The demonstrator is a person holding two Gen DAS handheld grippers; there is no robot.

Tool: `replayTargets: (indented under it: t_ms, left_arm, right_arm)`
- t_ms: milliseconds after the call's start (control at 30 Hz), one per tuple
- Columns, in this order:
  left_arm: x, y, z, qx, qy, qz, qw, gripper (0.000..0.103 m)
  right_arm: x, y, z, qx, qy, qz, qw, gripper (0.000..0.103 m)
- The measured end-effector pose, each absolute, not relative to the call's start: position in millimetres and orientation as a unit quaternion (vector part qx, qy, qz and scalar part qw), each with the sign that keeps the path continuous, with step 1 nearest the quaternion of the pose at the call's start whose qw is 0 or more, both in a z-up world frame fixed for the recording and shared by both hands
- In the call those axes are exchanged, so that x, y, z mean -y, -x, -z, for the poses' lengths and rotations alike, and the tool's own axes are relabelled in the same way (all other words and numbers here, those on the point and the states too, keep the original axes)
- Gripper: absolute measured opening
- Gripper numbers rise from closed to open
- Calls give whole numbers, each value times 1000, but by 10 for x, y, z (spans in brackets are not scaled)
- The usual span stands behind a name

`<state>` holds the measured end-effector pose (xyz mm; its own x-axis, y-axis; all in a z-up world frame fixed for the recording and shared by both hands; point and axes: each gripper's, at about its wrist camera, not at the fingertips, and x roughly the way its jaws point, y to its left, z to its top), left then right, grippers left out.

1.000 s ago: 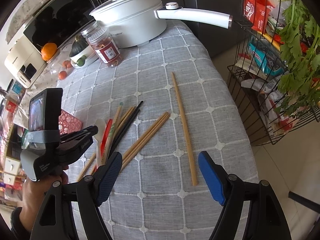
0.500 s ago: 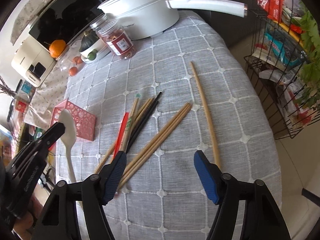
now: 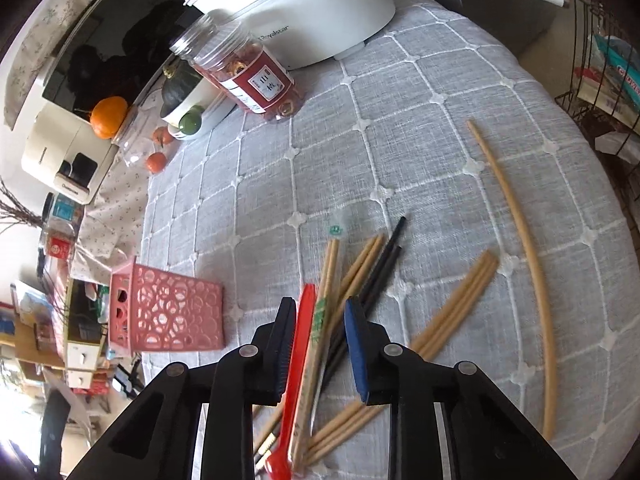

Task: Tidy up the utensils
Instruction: 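Lift the white spoon with the left tool while the right tool grasps a wooden chopstick, then lower the white spoon into the pink basket with the left tool while the right tool lifts the chopstick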

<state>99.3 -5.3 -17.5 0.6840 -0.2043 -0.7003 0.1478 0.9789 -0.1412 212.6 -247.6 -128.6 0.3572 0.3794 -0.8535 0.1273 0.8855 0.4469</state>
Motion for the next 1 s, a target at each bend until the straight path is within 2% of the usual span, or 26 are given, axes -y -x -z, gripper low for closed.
replayTargets:
  t_ms: [300, 467, 567, 1000]
  left_arm:
    - [-118, -1005, 182, -384, 52, 92, 917, 2]
    - [-167, -1011, 157, -379, 58, 88, 919, 2]
    - [-196, -983, 87, -360, 58, 79, 928, 2]
    - [-244, -1123, -339, -160, 78, 16, 984, 2]
  right_arm:
    - [2303, -2479, 1603, -569, -212, -39, 794, 17]
    - [2220, -2475, 1593, -562, -172, -29, 809, 7]
    - [2260, -2422, 1541, -555, -176, -26, 812, 6]
    - [2249, -1747, 368, -408, -190, -86, 889, 6]
